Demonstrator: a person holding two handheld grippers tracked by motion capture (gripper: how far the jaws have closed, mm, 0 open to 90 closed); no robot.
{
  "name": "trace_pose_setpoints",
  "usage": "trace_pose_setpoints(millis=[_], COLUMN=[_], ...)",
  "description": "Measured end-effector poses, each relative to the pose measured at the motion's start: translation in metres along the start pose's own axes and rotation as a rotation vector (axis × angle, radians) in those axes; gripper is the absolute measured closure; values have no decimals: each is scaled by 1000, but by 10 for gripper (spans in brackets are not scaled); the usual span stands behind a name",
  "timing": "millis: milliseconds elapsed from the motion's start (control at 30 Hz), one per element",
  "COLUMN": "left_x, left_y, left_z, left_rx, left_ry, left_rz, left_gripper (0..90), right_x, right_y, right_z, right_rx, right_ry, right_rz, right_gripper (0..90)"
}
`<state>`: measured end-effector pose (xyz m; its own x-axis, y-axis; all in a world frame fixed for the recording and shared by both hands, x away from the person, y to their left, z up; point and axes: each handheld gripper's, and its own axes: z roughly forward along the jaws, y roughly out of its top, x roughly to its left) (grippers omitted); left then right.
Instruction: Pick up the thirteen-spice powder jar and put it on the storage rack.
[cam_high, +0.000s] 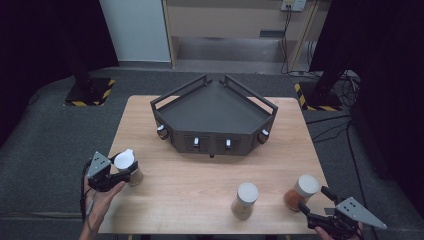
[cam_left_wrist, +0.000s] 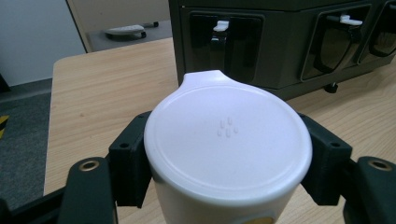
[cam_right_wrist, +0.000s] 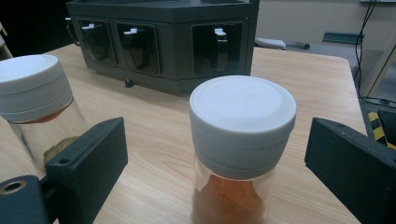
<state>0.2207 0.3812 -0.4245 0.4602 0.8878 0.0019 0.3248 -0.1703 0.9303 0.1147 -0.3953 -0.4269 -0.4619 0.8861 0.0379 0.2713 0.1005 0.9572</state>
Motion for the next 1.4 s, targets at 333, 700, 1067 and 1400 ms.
trace_pose_setpoints(millis=[333,700,1067,1400], left_x=[4,0,-6,-11], left_y=[12,44,70,95], left_z=[-3,0,9,17], left_rx=[-7,3,4,4], left_ry=[-76,-177,-253,-312], left_rz=[13,85,128,162], left_gripper=[300,300,301,301], right_x=[0,-1,-1,-1], right_y=[0,0,1,1], right_z=[0,0,1,2], right_rx=[-1,1,8,7], right_ry=[1,4,10,15], right_rz=[-1,3,6,4], right_gripper=[57,52,38,35])
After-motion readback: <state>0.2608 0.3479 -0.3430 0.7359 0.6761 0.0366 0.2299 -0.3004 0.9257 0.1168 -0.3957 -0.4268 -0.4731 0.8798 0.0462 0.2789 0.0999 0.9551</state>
